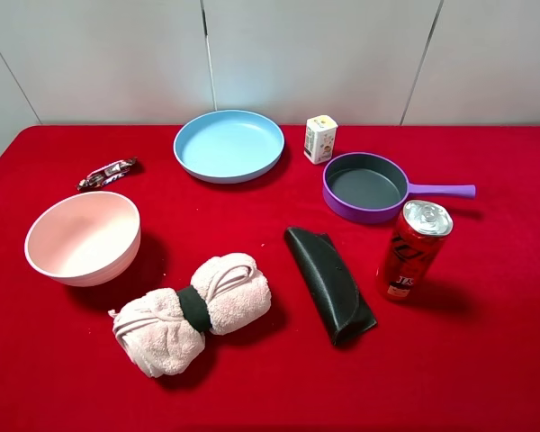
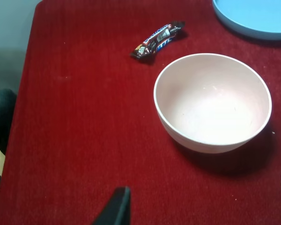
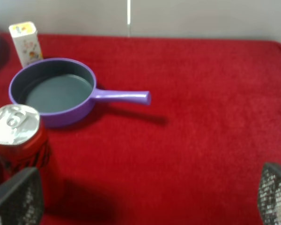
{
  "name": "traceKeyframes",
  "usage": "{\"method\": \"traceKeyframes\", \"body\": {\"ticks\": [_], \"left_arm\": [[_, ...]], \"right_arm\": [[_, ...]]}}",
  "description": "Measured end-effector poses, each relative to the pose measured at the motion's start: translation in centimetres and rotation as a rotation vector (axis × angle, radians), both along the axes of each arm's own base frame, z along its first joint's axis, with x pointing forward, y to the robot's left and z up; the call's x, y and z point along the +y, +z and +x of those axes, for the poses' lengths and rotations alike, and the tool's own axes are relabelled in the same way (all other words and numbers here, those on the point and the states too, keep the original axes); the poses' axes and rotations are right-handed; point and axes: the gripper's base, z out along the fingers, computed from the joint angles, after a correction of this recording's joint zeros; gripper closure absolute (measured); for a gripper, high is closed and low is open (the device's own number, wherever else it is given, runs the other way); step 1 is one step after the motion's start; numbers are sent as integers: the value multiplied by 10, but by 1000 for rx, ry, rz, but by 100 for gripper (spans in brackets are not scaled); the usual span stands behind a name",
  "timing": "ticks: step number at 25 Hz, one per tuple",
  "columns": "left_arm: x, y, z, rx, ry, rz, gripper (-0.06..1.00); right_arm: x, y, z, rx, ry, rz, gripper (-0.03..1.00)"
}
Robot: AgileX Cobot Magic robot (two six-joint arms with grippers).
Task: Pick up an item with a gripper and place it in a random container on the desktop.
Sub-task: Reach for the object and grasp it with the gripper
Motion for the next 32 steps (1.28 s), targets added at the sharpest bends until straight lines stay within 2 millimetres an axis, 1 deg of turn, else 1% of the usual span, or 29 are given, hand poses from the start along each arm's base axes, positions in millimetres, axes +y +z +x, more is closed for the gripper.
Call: {"method": "traceKeyframes", "body": {"ticks": [11, 16, 24, 32], "left_arm": [[0, 0, 0, 0, 0, 0, -5], [0, 0, 0, 0, 0, 0, -5], [0, 0, 0, 0, 0, 0, -5], [0, 0, 0, 0, 0, 0, -5]], "right_arm": [[9, 22, 27, 85, 133, -61, 27], [15, 26, 43, 133, 227, -113, 27], [25, 22, 73, 196, 371, -147, 27], [30, 14, 96, 262, 412, -133, 27]]}}
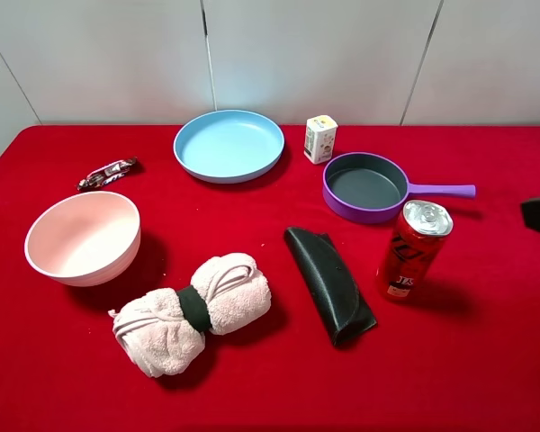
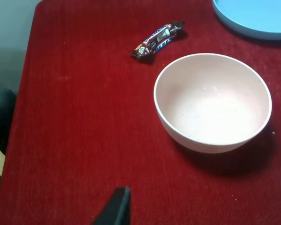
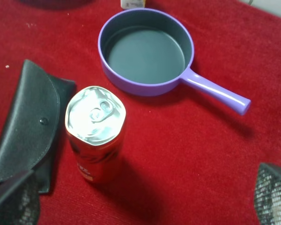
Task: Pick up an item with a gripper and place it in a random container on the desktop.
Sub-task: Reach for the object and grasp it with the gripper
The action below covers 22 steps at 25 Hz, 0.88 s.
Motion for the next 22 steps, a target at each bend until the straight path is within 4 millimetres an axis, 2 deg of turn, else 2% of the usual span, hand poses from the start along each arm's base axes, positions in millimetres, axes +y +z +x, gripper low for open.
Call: {"method": "traceKeyframes", "body": {"ticks": [12, 22], "left_arm": [[0, 0, 0, 0, 0, 0, -5], [0, 0, 0, 0, 0, 0, -5]], "right_arm": [[25, -19, 26, 116, 198, -47, 27], [44, -37, 55, 158, 242, -63, 27]]}}
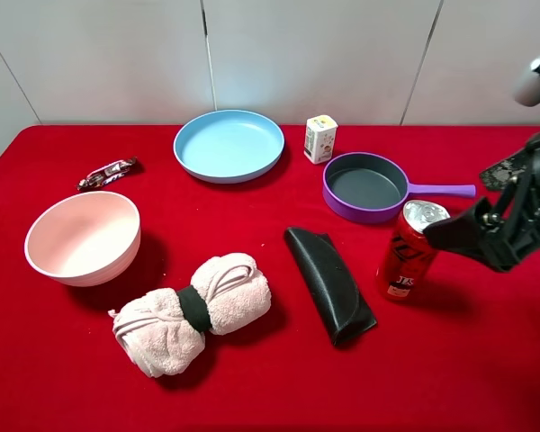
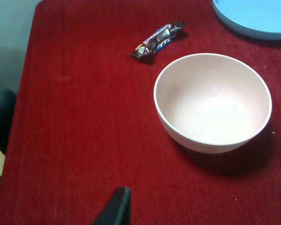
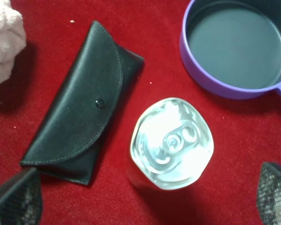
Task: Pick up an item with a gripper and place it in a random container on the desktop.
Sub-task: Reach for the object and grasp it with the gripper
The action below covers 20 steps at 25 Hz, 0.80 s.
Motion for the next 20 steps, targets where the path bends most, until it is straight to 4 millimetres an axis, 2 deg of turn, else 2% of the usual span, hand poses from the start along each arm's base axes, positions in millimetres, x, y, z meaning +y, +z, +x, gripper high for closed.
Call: {"method": "traceKeyframes", "body": {"ticks": [9, 20], "left_arm": [[0, 0, 0, 0, 0, 0, -5], [0, 0, 0, 0, 0, 0, -5]], "right_arm": [[11, 1, 32, 47, 2, -20, 27], [19, -25, 56, 182, 4, -59, 27]]}}
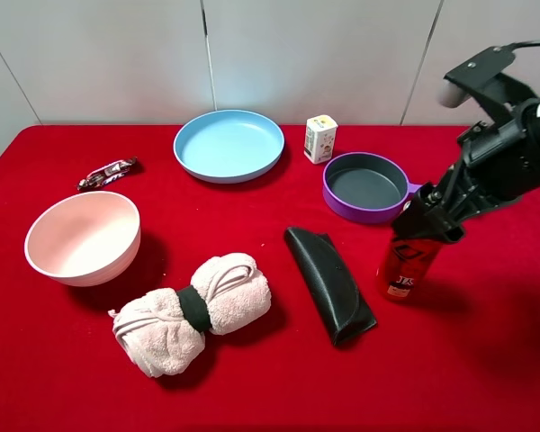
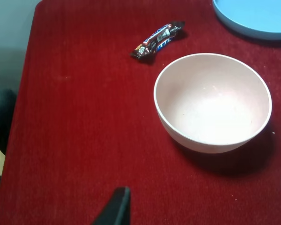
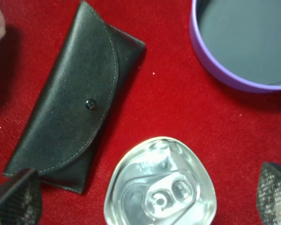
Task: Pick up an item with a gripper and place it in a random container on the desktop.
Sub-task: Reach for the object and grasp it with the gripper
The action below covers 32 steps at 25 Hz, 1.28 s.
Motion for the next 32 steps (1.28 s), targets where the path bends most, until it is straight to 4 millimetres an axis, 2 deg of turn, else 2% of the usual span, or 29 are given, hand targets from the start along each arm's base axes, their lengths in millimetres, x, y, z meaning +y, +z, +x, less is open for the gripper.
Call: {"method": "traceKeyframes", "body": {"ticks": [13, 32], "left_arm": [[0, 0, 0, 0, 0, 0, -5], [0, 0, 0, 0, 0, 0, -5]], "right_arm": [[4, -30, 15, 96, -8, -35, 27], [6, -48, 19, 165, -4, -65, 27]]}}
